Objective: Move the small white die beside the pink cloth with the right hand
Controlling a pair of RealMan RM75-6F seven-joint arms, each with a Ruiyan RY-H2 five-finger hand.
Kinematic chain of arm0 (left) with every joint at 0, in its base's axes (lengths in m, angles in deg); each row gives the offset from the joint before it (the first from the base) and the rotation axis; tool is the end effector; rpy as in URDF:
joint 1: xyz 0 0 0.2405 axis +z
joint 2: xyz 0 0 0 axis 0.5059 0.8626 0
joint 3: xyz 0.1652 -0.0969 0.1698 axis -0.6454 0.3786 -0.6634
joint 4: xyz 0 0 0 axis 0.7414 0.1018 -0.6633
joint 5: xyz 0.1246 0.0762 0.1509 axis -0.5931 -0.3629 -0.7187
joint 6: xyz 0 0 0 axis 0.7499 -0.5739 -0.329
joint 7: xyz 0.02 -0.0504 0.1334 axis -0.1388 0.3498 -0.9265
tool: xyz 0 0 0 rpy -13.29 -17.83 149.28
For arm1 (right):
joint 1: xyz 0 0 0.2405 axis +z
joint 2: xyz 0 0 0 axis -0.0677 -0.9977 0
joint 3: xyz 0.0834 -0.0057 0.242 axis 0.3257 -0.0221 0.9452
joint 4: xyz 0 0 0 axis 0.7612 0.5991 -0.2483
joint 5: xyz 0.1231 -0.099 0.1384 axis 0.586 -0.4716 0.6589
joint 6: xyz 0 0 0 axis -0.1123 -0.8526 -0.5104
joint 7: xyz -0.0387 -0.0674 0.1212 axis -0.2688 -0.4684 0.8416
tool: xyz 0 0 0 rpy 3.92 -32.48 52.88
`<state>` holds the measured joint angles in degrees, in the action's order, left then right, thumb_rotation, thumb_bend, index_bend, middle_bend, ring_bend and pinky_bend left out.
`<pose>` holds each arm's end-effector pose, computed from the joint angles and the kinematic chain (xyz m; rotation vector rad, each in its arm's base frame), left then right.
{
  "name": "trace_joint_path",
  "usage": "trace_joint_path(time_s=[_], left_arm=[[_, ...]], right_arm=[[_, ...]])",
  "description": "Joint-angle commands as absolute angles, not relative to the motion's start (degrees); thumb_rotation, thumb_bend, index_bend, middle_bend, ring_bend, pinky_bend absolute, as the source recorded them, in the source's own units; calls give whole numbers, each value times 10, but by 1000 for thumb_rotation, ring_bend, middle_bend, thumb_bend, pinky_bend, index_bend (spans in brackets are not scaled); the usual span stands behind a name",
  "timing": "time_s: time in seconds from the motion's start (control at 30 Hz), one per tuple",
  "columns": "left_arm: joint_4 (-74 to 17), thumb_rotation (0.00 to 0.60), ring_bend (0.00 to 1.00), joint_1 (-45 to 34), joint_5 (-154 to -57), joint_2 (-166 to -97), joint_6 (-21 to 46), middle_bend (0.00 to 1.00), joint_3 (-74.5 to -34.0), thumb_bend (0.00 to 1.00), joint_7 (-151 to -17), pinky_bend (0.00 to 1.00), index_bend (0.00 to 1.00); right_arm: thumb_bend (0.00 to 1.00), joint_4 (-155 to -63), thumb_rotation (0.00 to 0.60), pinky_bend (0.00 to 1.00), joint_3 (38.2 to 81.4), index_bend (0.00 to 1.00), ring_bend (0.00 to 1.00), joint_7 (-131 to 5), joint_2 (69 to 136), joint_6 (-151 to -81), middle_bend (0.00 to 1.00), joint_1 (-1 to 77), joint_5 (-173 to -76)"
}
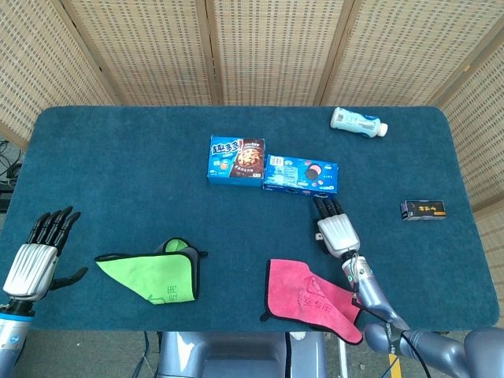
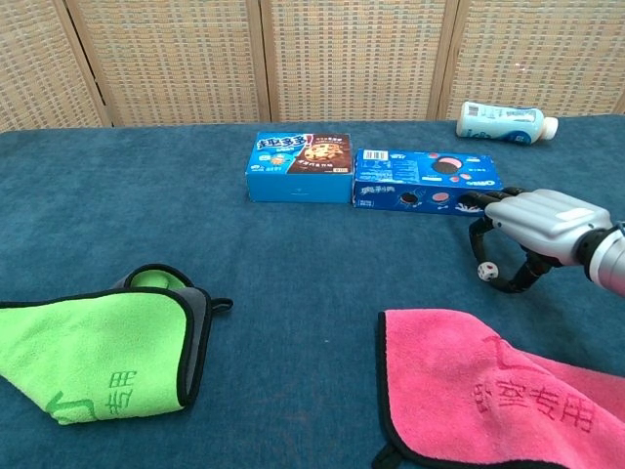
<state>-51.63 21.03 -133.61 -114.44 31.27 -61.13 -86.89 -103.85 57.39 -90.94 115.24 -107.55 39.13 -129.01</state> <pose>-0.2786 0.1959 0.1322 -1.5183 -0.8937 -0.9753 -0.2227 -0.3332 -0.0400 1.8264 -0.8079 0.6719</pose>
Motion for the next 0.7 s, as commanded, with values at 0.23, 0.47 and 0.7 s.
trace_joint_path(time_s=[0.23,0.47,0.7], left_arm=[[-516,600,0,209,-1337,-1145,311,0,-612,201,-870,0,0],[-517,600,0,209,-1336,-1145,311,0,-612,201,-871,0,0],[-517,600,0,209,-1335,-1145,312,0,-611,201,-870,0,0]], right_arm=[[388,-1039,600,0,574,508,0,-911,1152,-1080,0,391,-1291],[388,-1041,600,0,574,520,0,-913,1150,-1081,0,391,-1290],[388,-1060,600,0,580,521,0,-929,1133,-1096,0,395,-1296]])
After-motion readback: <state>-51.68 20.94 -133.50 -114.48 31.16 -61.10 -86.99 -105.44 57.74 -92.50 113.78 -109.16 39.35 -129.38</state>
